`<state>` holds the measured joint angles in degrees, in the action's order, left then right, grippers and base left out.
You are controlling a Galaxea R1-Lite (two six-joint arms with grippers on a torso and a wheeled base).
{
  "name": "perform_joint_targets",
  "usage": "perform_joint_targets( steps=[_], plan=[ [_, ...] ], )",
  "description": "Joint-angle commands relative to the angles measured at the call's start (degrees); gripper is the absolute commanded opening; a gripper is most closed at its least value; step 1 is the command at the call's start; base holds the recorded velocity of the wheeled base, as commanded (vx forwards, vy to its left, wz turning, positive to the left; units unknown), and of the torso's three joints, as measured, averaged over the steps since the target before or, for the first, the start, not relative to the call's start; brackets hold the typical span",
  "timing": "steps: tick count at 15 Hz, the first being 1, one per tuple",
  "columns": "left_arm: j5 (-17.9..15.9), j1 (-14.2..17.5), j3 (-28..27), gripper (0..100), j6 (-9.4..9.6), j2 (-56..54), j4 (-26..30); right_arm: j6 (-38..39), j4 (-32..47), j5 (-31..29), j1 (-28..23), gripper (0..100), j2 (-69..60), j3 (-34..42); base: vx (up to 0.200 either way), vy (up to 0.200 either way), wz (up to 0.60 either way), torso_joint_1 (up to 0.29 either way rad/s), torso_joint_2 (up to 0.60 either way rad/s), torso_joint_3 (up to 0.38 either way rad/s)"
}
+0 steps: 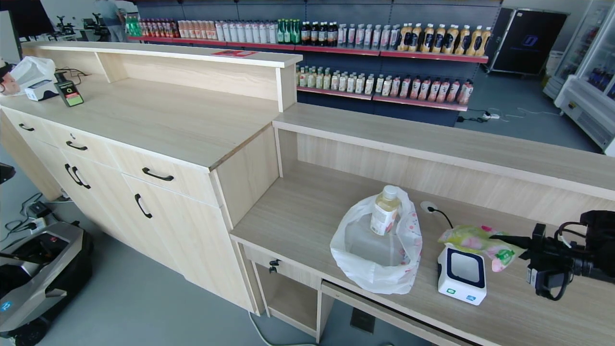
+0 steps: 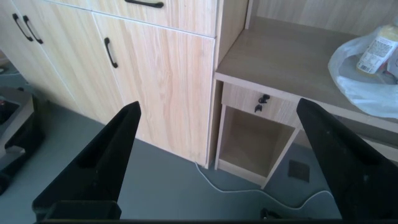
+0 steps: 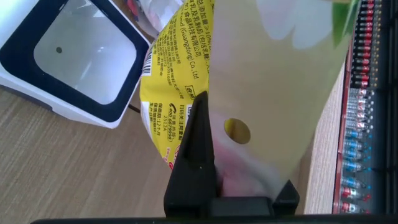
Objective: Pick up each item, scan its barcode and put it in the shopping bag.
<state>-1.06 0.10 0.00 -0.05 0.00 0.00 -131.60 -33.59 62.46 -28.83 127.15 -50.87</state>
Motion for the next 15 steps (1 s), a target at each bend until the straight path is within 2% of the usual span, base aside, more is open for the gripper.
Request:
perform_joint_targets(
  steps=[1,15],
  plan=[
    [0.0,0.0,0.0,100,-0.04,0.0,0.0,0.0,-0.3,0.0,0.3,0,0.5,-0.1,0.0,0.0,0.0,0.0,0.0,0.0],
    [0.0,0.0,0.0,100,-0.04,0.0,0.0,-0.1,-0.5,0.4,0.0,0,0.9,-0.3,0.0,0.0,0.0,0.0,0.0,0.0]
  ],
)
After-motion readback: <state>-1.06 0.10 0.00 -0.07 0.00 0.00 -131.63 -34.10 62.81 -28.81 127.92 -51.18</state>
